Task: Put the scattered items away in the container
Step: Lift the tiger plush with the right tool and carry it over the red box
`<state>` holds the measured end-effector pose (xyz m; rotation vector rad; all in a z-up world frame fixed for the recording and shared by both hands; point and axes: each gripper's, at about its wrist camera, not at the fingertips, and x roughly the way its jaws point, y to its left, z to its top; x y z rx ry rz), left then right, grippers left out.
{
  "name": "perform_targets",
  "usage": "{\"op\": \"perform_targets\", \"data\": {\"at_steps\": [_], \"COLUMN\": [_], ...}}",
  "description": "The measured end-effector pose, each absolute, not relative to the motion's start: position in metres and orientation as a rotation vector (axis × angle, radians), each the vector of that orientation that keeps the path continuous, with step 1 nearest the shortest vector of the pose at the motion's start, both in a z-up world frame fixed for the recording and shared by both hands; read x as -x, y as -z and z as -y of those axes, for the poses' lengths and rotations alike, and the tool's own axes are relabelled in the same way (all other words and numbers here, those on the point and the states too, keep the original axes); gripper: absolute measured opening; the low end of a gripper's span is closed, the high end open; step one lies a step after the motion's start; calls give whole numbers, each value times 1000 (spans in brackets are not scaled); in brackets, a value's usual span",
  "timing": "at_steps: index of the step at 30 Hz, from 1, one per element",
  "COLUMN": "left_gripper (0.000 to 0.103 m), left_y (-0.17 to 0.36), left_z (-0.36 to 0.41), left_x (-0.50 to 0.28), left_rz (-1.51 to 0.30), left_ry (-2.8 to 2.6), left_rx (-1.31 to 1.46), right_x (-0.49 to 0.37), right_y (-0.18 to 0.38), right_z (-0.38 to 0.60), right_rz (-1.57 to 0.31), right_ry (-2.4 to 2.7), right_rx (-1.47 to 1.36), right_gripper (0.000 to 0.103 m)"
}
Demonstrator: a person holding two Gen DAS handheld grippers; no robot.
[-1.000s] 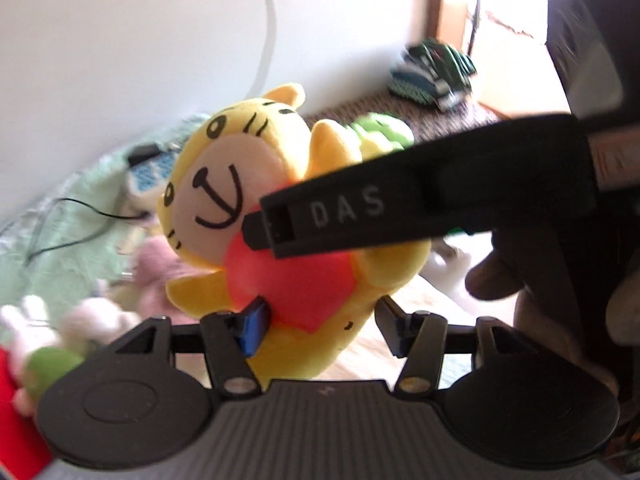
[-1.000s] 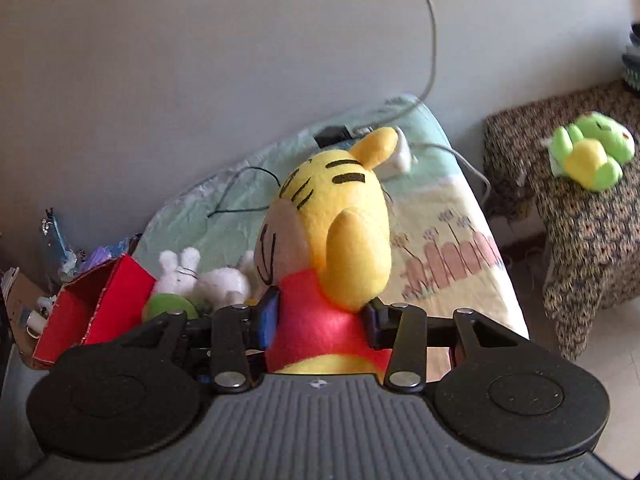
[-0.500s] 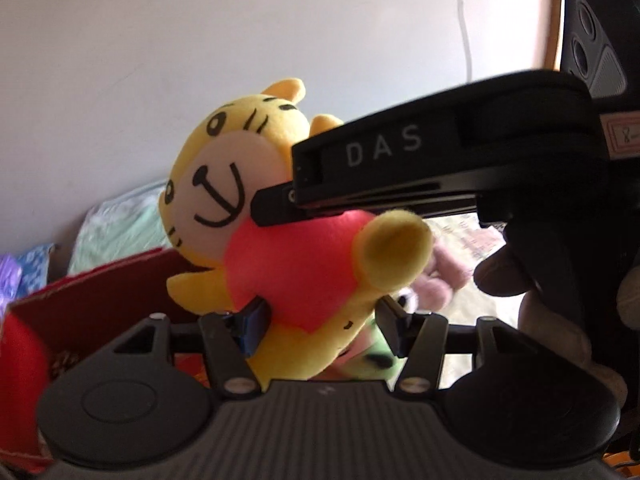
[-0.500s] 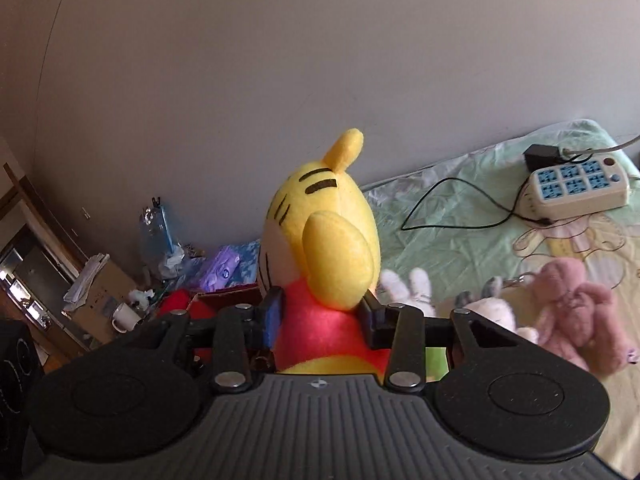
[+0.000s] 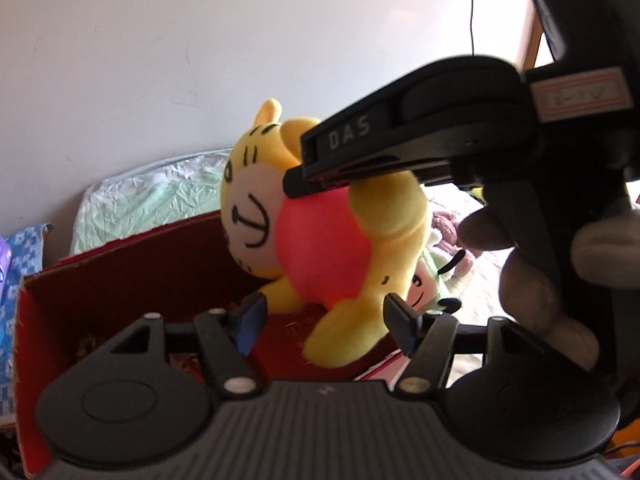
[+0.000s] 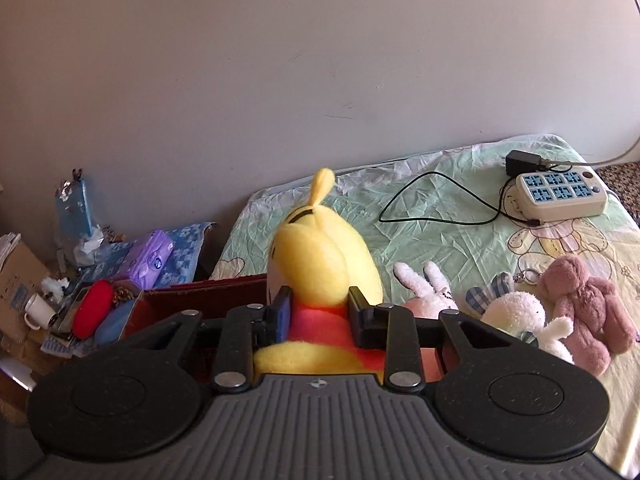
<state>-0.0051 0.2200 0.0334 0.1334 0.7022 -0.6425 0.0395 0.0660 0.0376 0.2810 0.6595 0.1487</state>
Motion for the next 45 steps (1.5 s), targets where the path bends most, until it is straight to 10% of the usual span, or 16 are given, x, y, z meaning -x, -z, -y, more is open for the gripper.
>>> {"op": "perform_targets", "data": {"at_steps": [37, 45], "left_gripper": [82, 84], "left_y": [2, 0], "left_z": [-211, -229], "left_x": [-60, -55], "left_rz": [-876, -868], "left_ry": [809, 777], "left_rx": [-84, -37], "right_x": [-30, -39], "right_y": [13, -11], "right_z": [-81, -55], "right_rz": [-702, -717], "right_ry": [-19, -210], "right_rx": [-362, -401], "right_gripper": [26, 41]}}
